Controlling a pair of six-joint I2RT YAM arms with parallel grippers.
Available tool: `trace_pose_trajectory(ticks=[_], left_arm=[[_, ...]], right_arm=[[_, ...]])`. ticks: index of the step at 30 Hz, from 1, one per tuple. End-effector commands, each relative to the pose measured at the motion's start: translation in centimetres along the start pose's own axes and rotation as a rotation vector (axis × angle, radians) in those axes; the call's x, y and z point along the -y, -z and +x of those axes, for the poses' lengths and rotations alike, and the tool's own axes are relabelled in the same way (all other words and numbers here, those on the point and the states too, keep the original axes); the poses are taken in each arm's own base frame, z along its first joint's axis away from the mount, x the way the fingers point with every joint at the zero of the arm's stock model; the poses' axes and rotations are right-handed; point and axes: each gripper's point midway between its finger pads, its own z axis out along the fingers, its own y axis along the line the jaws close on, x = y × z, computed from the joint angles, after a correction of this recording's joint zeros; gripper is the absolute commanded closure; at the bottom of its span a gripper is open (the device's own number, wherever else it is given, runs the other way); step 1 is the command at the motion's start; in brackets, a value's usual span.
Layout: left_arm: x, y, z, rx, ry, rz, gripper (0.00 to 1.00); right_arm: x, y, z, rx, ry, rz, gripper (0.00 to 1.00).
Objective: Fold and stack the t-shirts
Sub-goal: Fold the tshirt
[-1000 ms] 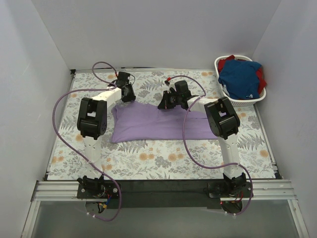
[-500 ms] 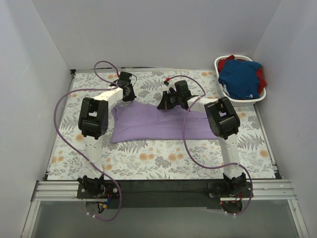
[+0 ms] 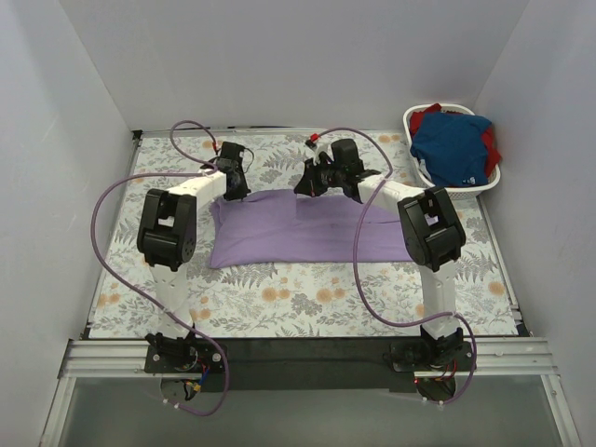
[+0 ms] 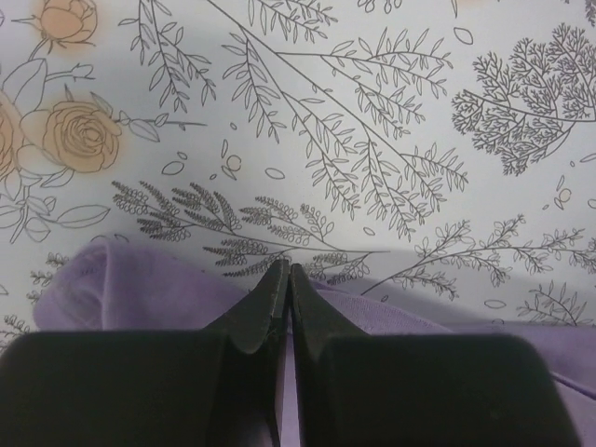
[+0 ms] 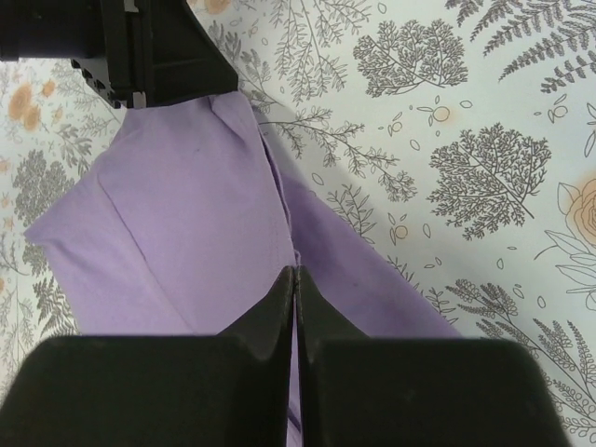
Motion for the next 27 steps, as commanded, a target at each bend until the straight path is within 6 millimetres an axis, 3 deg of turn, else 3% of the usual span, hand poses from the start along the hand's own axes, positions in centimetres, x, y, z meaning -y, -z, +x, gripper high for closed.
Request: trace_pose_trajectory(ticks=[1,13,21,27], left_arm=[[0.2,3.5,-2.5,0.093,0.051,0.020,1.00],[-0.4,7.9,-3.0,0.178,0.110,0.062,1.00],[-1.9,8.5,0.2,0.126,0.117,0.036,1.00],[-2.7,8.7,1.3,0.108,0.125,0.013,1.00]], right_arm=[[-1.4,0.9,-0.3,-0.015,0.071,-0.030,0.99],[-1.5,1.7,2.7,-0.089,0.094,-0.011,0.99],[-3.1,2.1,3.5,-0.123,0.124,-0.045,0.99],[-4.0,2.1,4.6,-0.155,0.114,-0.061,0.99]])
